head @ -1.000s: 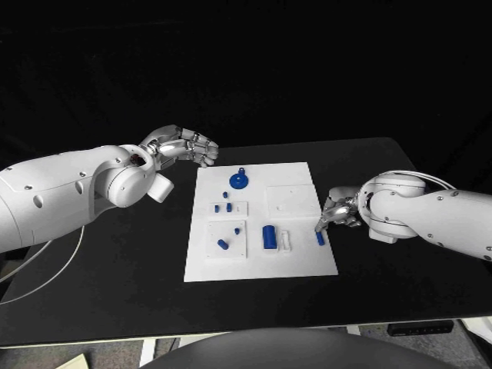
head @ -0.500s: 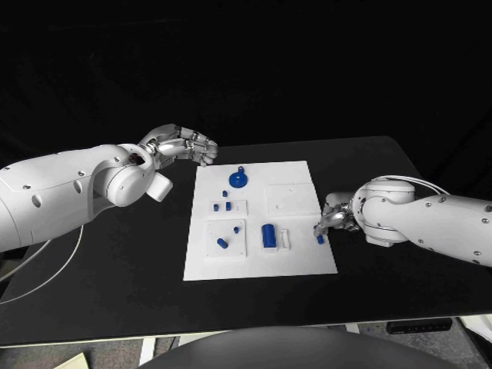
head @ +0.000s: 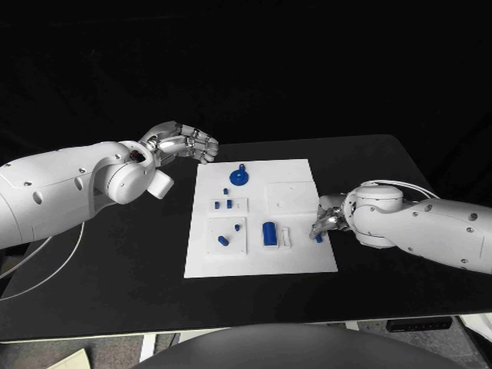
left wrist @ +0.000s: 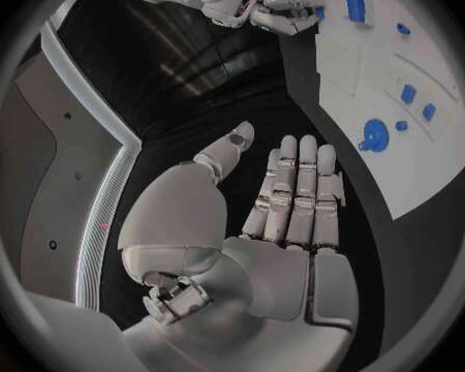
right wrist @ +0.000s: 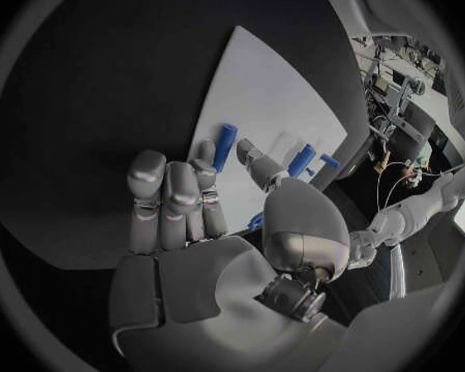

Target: Assemble the parts on the task board

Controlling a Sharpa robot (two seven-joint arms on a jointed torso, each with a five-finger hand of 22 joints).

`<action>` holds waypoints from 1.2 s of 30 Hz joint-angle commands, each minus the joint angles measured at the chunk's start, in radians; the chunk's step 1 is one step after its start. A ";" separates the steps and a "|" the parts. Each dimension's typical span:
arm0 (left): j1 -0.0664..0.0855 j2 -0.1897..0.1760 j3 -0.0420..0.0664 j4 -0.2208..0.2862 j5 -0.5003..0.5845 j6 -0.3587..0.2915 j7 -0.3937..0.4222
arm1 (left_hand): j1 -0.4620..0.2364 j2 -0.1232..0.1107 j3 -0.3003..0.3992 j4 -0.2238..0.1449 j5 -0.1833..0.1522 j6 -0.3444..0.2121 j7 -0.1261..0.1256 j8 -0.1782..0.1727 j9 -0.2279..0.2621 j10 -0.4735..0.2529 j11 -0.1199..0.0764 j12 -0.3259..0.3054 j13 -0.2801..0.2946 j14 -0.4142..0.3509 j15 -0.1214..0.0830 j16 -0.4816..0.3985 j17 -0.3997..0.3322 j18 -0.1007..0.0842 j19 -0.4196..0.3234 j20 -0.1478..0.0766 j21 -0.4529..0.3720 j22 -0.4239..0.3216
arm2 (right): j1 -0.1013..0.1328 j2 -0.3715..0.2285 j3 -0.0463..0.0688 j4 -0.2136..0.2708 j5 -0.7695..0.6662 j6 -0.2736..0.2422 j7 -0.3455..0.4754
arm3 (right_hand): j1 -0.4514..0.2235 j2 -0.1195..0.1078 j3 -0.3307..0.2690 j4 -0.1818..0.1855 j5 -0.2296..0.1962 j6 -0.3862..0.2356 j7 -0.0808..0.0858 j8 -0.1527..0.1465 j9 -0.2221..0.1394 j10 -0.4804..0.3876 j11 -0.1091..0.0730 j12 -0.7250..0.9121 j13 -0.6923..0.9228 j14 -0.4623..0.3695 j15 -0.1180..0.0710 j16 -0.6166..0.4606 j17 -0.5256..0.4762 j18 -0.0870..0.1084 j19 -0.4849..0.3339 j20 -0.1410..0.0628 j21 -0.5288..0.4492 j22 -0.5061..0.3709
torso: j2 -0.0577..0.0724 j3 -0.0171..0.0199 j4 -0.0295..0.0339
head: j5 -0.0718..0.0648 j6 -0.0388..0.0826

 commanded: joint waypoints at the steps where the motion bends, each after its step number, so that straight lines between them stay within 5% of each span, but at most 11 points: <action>1: 0.000 0.001 0.000 0.002 0.005 0.017 0.013 | -0.011 -0.003 0.001 0.006 0.000 -0.008 -0.002 0.003 -0.001 -0.009 -0.001 0.000 -0.001 0.007 0.001 -0.005 0.001 0.017 -0.002 0.007 -0.004 0.001 | -0.020 0.011 -0.010 -0.001 -0.080 0.021 -0.013 | 0.016 0.013 0.016 -0.005 -0.005 -0.009 0.002 -0.005 -0.260 0.003 -0.007 -0.001 0.002 0.000 -0.007 0.003 -0.002 0.073 0.000 0.000 0.003 0.001 | 0.000 0.0005 -0.0010 | 0.001 -0.002; 5: 0.000 0.000 0.000 0.002 0.005 0.015 0.012 | -0.011 -0.003 0.001 0.006 0.000 -0.008 -0.002 0.003 -0.002 -0.009 -0.001 -0.001 -0.001 0.007 0.001 -0.006 0.002 0.017 -0.002 0.007 -0.004 0.002 | -0.031 0.021 -0.016 -0.004 -0.145 0.029 -0.020 | 0.059 0.033 0.045 -0.033 -0.002 -0.012 0.005 -0.010 -0.260 0.003 -0.004 -0.002 0.003 0.000 -0.004 0.004 -0.004 0.073 0.000 0.001 0.004 0.003 | 0.000 0.0009 0.0000 | 0.001 -0.003; 12: 0.000 -0.001 0.000 0.003 0.005 0.015 0.011 | -0.011 -0.003 0.001 0.006 0.000 -0.008 -0.002 0.003 -0.002 -0.009 -0.001 -0.001 -0.001 0.007 0.001 -0.006 0.002 0.017 -0.002 0.007 -0.004 0.002 | -0.042 0.023 -0.020 -0.001 -0.148 0.034 -0.023 | 0.112 0.027 0.082 -0.042 0.029 -0.009 0.009 -0.023 -0.276 0.005 0.001 -0.006 0.003 0.001 0.002 0.003 -0.008 0.073 -0.002 0.010 0.008 0.006 | 0.000 0.0007 -0.0012 | 0.002 -0.007; 18: 0.000 0.001 0.000 0.003 0.005 0.015 0.011 | -0.010 -0.002 0.001 0.006 0.000 -0.008 -0.002 0.004 -0.002 -0.009 -0.001 -0.001 -0.001 0.007 0.001 -0.006 0.003 0.017 -0.002 0.006 -0.005 0.002 | -0.043 0.021 -0.020 -0.006 -0.091 0.025 -0.020 | 0.163 0.056 0.122 -0.043 0.046 -0.004 0.009 -0.028 -0.284 0.007 0.001 -0.009 0.003 0.000 0.003 0.003 -0.011 0.073 -0.006 0.015 0.009 0.008 | -0.001 0.0008 -0.0011 | 0.002 -0.007; 26: 0.000 -0.001 0.000 0.001 0.005 0.013 0.011 | -0.010 -0.002 0.001 0.006 0.000 -0.009 -0.002 0.004 -0.002 -0.009 -0.001 -0.001 -0.001 0.007 0.001 -0.007 0.003 0.017 -0.002 0.007 -0.005 0.002 | -0.042 0.004 -0.019 0.008 0.115 -0.032 0.001 | 0.111 0.078 0.149 -0.026 0.118 0.004 0.011 -0.032 -0.295 0.011 0.003 -0.011 0.004 0.001 0.005 0.004 -0.015 0.073 -0.003 0.027 0.010 0.007 | 0.000 0.0011 -0.0003 | 0.004 -0.006; 29: 0.000 0.000 0.000 0.001 0.005 0.013 0.011 | -0.010 -0.002 0.001 0.006 0.000 -0.009 -0.002 0.004 -0.002 -0.009 -0.001 -0.001 -0.001 0.007 0.001 -0.007 0.003 0.017 -0.002 0.006 -0.005 0.003 | -0.040 -0.005 -0.008 0.027 0.146 -0.074 0.016 | 0.066 0.071 0.132 -0.017 0.155 0.007 0.011 -0.033 -0.299 0.012 0.002 -0.011 0.005 0.002 0.004 0.005 -0.017 0.073 0.000 0.027 0.011 0.006 | -0.001 0.0013 -0.0007 | 0.005 -0.004; 36: 0.000 0.000 0.000 0.002 0.005 0.012 0.012 | -0.010 -0.002 0.002 0.006 0.000 -0.009 -0.002 0.004 -0.002 -0.009 -0.001 -0.001 -0.001 0.007 0.001 -0.007 0.004 0.017 -0.002 0.006 -0.005 0.003 | -0.014 -0.019 0.011 0.056 0.241 -0.172 0.040 | 0.049 0.061 0.116 -0.017 0.156 0.013 0.008 -0.031 -0.300 0.014 0.000 -0.010 0.006 0.002 0.001 0.005 -0.019 0.073 0.003 0.023 0.010 0.005 | -0.001 0.0001 -0.0012 | 0.004 0.000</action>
